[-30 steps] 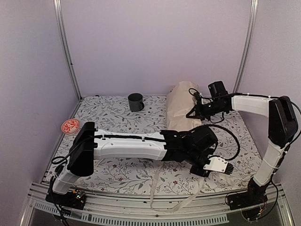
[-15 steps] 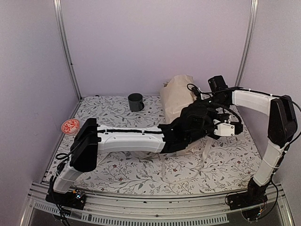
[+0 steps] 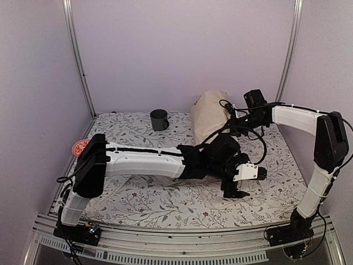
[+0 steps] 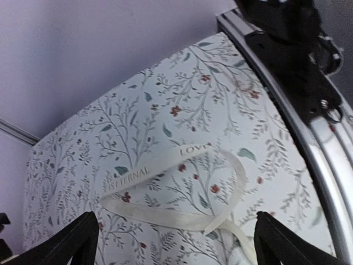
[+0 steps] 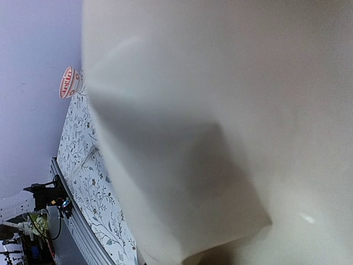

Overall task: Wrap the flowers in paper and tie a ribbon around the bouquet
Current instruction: Adjust the ribbon at the center of the board, then pick up the left side of the ribbon at the center of the board.

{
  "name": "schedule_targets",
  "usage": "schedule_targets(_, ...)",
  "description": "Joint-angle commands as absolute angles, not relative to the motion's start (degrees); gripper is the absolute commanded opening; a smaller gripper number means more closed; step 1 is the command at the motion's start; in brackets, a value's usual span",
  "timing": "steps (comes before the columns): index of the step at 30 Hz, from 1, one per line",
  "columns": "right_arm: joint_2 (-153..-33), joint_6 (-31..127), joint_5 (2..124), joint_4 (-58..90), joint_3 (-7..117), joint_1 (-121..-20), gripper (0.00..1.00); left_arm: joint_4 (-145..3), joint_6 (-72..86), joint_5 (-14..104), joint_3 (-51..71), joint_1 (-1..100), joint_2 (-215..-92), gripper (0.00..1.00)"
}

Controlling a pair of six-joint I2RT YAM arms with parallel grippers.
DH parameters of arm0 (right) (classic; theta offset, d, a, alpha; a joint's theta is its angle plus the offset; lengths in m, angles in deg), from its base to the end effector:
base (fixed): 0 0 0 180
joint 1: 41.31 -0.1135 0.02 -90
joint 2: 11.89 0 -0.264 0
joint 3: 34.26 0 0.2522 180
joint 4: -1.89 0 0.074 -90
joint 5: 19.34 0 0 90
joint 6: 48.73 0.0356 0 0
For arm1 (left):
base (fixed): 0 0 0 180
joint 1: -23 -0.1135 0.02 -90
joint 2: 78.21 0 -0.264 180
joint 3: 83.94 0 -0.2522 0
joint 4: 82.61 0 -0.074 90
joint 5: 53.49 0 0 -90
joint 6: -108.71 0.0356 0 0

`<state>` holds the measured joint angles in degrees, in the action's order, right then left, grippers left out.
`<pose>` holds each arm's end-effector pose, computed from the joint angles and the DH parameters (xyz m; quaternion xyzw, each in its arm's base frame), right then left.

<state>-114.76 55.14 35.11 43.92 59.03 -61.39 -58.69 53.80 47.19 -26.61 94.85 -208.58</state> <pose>0.3605 0.1538 0.2482 -0.1489 0.8926 0.3672 0.2153 0.1600 -0.5092 0.2237 0.7255 0.4809 -0.2302 0.4352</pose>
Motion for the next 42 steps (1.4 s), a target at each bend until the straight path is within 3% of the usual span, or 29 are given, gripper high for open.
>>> schedule_targets(1, -115.02, 54.19, 35.22, 42.28, 58.91, -61.30, 0.00, -53.38, 51.74, 49.77, -22.53, 96.19, -200.28, 0.99)
schedule_targets(5, -114.82, 53.95, 35.75, 42.32, 58.75, -61.56, 0.00, -38.82, 49.01, 35.26, -43.55, 96.94, -213.09, 0.99)
schedule_targets(7, -114.50, 53.91, 36.13, 42.49, 58.52, -61.60, 0.00, -30.32, 45.96, 36.73, -52.90, 96.21, -216.61, 0.95)
schedule_targets(9, -114.41, 54.00, 36.50, 42.49, 58.38, -61.69, 0.00, -27.50, 39.82, 40.00, -51.93, 94.26, -213.28, 0.89)
schedule_targets(12, -114.83, 54.51, 36.32, 42.32, 58.24, -62.07, 0.00, -31.80, 24.35, 40.01, -35.67, 88.89, -199.73, 0.74)
schedule_targets(16, -114.77, 55.00, 36.24, 41.79, 57.36, -62.83, 0.00, -36.85, 1.78, 34.85, -4.66, 78.19, -178.33, 0.73)
schedule_targets(20, -114.63, 55.66, 35.43, 41.03, 56.58, -63.02, 0.00, -34.70, -9.05, 31.73, 17.73, 68.26, -166.81, 0.72)
schedule_targets(25, -114.45, 56.59, 33.54, 40.31, 55.45, -63.07, 0.00, -35.07, -10.91, 28.23, 31.12, 63.83, -163.49, 0.87)
schedule_targets(34, -111.02, 59.05, 31.85, 38.27, 50.80, -63.85, 0.00, -44.65, -7.39, 30.63, 37.63, 58.78, -172.77, 0.82)
schedule_targets(36, -109.99, 60.31, 31.12, 37.37, 49.37, -64.39, 0.00, -46.40, -6.62, 31.72, 38.22, 58.68, -174.60, 0.72)
schedule_targets(38, -108.68, 61.83, 30.26, 35.42, 46.09, -65.01, 0.00, -48.37, -5.80, 33.93, 39.08, 58.60, -175.38, 0.50)
schedule_targets(41, -106.60, 64.93, 28.63, 31.55, 42.06, -65.77, 0.00, -51.59, -4.65, 37.13, 40.40, 58.68, -175.81, 0.00)
schedule_targets(42, -105.98, 66.18, 28.04, 30.04, 40.65, -66.07, 0.00, -51.63, -4.65, 36.56, 40.59, 58.76, -175.78, 0.00)
